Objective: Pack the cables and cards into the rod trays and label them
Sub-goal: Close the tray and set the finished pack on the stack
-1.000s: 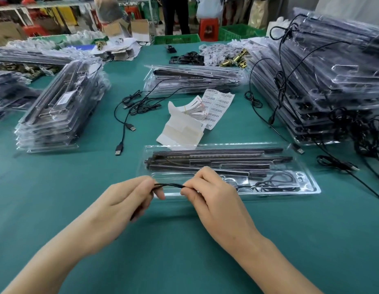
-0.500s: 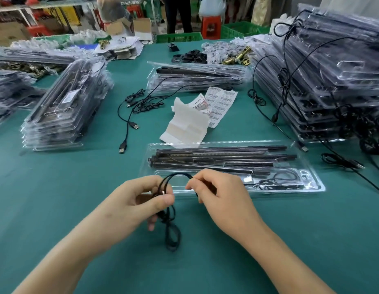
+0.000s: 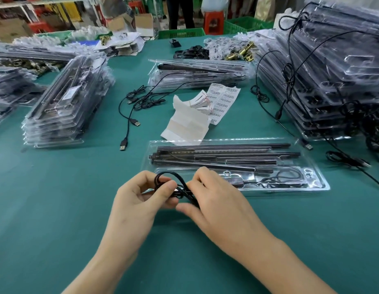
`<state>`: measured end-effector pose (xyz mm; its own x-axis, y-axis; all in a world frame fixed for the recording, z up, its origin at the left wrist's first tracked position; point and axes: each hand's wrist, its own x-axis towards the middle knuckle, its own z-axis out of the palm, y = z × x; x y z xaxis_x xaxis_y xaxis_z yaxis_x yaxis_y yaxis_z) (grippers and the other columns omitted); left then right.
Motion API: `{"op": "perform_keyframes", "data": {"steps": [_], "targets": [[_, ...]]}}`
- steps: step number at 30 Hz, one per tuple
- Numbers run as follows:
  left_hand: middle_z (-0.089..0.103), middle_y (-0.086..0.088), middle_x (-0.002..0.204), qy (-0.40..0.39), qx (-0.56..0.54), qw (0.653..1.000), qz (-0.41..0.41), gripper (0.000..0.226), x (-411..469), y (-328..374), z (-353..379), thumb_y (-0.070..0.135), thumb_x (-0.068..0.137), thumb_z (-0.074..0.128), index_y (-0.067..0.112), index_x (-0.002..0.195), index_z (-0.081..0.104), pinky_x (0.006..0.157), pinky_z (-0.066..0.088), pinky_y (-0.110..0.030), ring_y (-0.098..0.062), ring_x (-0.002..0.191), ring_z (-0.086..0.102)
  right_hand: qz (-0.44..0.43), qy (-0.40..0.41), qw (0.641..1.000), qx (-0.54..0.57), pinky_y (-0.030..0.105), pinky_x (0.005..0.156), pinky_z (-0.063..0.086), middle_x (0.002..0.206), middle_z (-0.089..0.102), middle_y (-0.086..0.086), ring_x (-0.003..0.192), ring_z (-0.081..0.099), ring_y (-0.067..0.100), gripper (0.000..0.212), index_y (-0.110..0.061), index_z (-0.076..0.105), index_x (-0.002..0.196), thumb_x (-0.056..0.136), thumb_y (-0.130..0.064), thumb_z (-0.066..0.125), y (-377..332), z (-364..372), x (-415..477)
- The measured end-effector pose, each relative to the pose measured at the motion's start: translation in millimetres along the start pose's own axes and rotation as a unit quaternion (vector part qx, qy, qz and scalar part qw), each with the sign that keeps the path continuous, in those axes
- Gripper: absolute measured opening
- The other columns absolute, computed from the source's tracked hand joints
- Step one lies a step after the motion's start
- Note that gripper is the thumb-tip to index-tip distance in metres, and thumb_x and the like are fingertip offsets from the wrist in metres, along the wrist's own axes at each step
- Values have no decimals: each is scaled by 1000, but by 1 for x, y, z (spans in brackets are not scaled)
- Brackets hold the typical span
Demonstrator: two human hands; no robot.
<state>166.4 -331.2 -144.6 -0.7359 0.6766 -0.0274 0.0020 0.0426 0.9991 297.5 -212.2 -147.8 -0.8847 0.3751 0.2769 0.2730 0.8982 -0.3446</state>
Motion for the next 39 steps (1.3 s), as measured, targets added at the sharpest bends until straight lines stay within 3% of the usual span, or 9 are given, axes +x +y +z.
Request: {"op": "perform_keyframes", "data": {"steps": [5, 8, 11, 13, 15, 19, 25, 29, 39], "targets": [[76, 1, 85, -19, 14, 1000, 2, 25, -5, -2, -2, 45, 76, 86, 25, 83, 72, 78, 59, -27, -17, 80, 74, -67, 61, 992, -90, 35, 58, 46, 85, 54, 3, 73, 52, 21, 28, -13, 60, 84, 94, -35, 48, 1, 14, 4], [74, 14, 96, -32, 237, 962, 130, 31, -2, 5, -18, 60, 73, 72, 39, 96, 69, 84, 49, -18, -8, 90, 68, -78, 58, 990, -104, 34, 59, 42, 88, 51, 2, 76, 49, 21, 16, -15, 57, 87, 96, -25, 49, 5, 19, 4], [65, 7, 123, -91, 518, 773, 356, 63, 6, 13, -30, 59, 86, 58, 21, 136, 63, 93, 48, -26, -12, 109, 60, -63, 51, 988, -128, 34, 61, 40, 89, 51, 2, 77, 50, 22, 15, -16, 58, 88, 87, -19, 72, 5, 24, 3], [69, -1, 119, -129, 615, 642, 439, 62, 11, 17, -30, 55, 91, 48, 12, 131, 68, 80, 57, -37, -22, 100, 67, -62, 50, 988, -130, 33, 61, 40, 89, 50, 1, 78, 49, 21, 14, -16, 59, 90, 88, -20, 71, 5, 24, 3], [70, 1, 95, -150, 644, 594, 457, 52, 14, 17, -28, 51, 95, 41, 15, 108, 77, 62, 56, -34, -23, 79, 68, -68, 39, 988, -132, 33, 62, 40, 90, 49, 0, 79, 48, 21, 10, -17, 57, 91, 91, -20, 67, 3, 24, 3], [55, 2, 75, -153, 639, 605, 450, 44, 14, 12, -22, 41, 99, 38, 15, 83, 70, 49, 48, -30, -19, 59, 55, -70, 41, 987, -137, 33, 62, 38, 90, 47, 0, 78, 45, 20, 16, -18, 53, 86, 88, -13, 69, 4, 23, 3], [51, 3, 76, -134, 597, 705, 358, 40, 4, -7, -21, 36, 102, 34, 14, 83, 62, 37, 41, -29, -15, 46, 48, -82, 23, 990, -112, 36, 67, 46, 96, 52, 1, 84, 51, 21, 25, -16, 62, 89, 94, -40, 66, 10, 14, 5], [56, 4, 85, -141, 575, 755, 281, 38, 0, -12, -26, 41, 107, 35, 15, 92, 59, 46, 42, -29, -18, 52, 53, 2, -10, 1000, -3, 30, 74, 50, 105, 51, -9, 86, 57, 14, 36, -25, 61, 111, 85, -48, 69, 34, -16, -16], [44, 18, 98, -202, 550, 784, 208, 45, -1, -11, -33, 55, 99, 21, 26, 109, 54, 63, 39, -27, -12, 69, 49, 103, 86, 989, -69, 26, 46, 43, 67, 55, -13, 54, 58, 11, 26, -26, 75, 95, 73, -35, 87, 28, -21, -49]]}}
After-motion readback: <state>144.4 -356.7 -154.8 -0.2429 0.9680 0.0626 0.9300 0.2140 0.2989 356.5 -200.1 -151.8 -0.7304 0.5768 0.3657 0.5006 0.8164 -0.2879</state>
